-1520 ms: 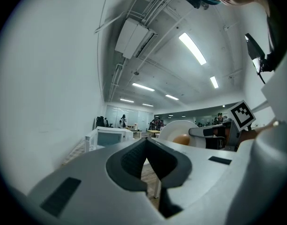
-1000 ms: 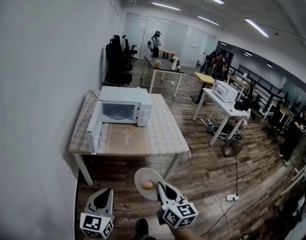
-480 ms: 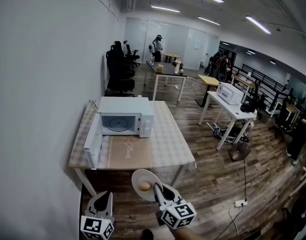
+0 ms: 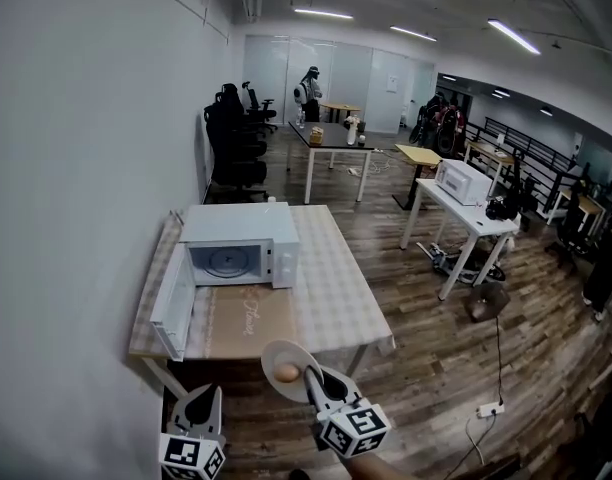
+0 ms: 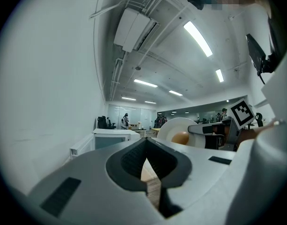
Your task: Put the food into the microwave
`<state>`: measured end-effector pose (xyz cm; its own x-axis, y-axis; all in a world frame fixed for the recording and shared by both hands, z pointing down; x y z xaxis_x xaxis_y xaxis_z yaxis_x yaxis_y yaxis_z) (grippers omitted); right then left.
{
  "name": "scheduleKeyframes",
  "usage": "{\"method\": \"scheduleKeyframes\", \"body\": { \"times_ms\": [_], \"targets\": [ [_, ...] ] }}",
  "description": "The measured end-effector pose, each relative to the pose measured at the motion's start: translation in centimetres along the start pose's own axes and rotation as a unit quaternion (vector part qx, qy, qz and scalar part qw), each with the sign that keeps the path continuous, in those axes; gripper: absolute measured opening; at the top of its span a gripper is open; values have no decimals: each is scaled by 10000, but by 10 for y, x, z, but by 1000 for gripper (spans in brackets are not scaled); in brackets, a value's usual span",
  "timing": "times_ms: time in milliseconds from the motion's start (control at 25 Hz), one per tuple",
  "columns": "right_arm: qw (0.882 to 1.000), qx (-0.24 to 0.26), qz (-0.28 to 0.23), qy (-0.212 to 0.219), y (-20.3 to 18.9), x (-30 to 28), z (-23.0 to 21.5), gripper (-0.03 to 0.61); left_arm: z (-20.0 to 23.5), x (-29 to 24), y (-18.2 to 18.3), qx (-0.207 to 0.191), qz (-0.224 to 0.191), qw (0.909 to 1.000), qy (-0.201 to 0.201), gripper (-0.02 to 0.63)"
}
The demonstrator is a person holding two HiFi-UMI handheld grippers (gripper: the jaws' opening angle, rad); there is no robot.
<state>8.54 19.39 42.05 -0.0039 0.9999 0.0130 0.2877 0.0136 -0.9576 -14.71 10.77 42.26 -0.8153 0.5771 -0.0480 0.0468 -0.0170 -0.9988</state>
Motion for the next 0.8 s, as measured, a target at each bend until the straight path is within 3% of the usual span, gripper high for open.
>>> {"method": "scheduleKeyframes", "body": {
  "times_ms": [800],
  "targets": [
    [9993, 38, 44, 380, 14, -43, -93, 26, -21, -97, 1, -173, 151, 9994, 270, 8]
  ]
}}
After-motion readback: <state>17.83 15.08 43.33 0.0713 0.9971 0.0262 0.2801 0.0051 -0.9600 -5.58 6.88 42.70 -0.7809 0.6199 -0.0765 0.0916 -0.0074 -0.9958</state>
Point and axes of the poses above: the fingertips, and each gripper's own axes: x backward along the fingers, z to its left, y out of its top, the point moved 7 cm from there along x, backward along the fingers, and after that the axes turned 4 degrees about -x, right-handed, at the moved point
